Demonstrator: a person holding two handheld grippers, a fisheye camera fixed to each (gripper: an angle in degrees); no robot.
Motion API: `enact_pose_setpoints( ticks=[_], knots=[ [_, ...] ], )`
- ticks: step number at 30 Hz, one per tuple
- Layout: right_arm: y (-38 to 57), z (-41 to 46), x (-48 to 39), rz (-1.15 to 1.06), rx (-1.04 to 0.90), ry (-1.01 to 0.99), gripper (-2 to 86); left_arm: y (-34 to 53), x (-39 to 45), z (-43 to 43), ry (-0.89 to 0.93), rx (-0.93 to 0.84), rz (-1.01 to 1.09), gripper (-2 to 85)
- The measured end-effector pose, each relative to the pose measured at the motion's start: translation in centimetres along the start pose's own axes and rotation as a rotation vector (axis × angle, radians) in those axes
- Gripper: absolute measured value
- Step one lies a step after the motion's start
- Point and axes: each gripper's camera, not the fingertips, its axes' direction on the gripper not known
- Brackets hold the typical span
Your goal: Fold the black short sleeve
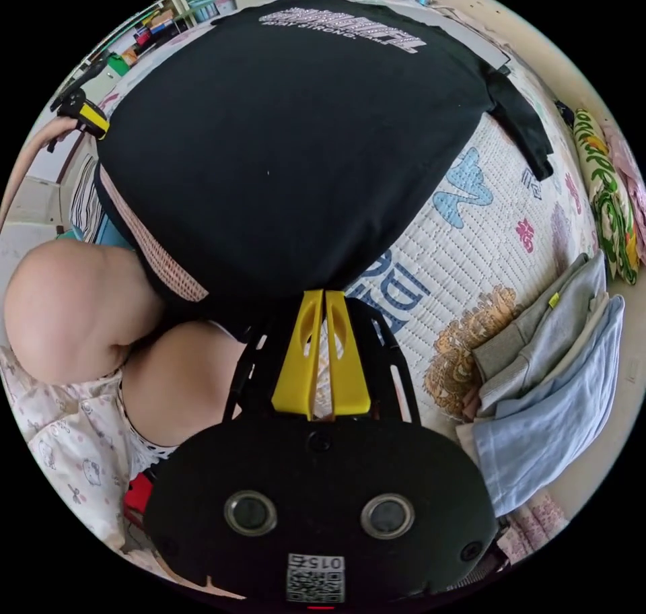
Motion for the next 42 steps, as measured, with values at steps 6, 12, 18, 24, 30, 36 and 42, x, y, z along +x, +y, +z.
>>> enact_pose_setpoints(
  ticks=[6,12,18,24,30,36,42],
  knots=[
    [6.5,-4.2,7.3,0.054,0.23,-0.146,0.8,3.8,-4.1,4.6,0.039,0.121,-0.001,-0.1],
    [15.3,-9.3,24.5,0.31,0.49,-0.479,6.7,13.4,-11.5,6.0,0.209,0.349,0.054,0.8],
    [15.8,-12.9,41.4,0.782,0.917,-0.586,10.2,14.9,-18.1,-1.6,0.166,0.654,0.052,3.6],
    [5.1,-11.6,52.0,0.998,0.91,-0.712,11.3,-0.7,-13.4,-6.3,0.085,0.917,0.206,8.4],
    [6.0,-11.4,54.5,1.015,1.01,-0.645,2.3,-20.4,-1.0,-4.7,0.118,0.9,0.494,8.7],
    [7.3,-12.6,55.3,0.878,1.035,-0.722,1.1,-32.8,12.7,-0.1,0.012,0.813,0.681,8.6],
    [8.2,-13.1,55.0,0.848,1.049,-0.723,0.9,-39.1,18.4,6.6,-0.27,0.695,0.687,9.1]
  ],
)
